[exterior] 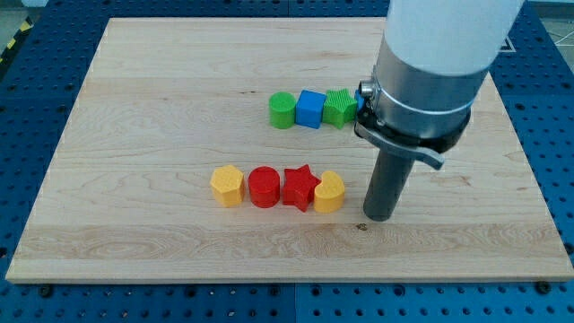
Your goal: Push the yellow heart and red star a bit up
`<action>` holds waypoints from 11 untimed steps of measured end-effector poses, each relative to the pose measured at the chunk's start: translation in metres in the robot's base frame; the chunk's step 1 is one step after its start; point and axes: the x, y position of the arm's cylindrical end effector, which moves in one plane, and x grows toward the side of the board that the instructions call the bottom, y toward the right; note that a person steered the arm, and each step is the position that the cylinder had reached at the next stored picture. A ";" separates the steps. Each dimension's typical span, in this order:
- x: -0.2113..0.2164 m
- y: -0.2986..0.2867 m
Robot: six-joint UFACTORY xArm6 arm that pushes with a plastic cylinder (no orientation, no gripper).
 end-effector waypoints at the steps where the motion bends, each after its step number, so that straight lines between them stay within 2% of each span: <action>1: 0.010 -0.004; 5: 0.010 -0.067; 11: -0.005 -0.054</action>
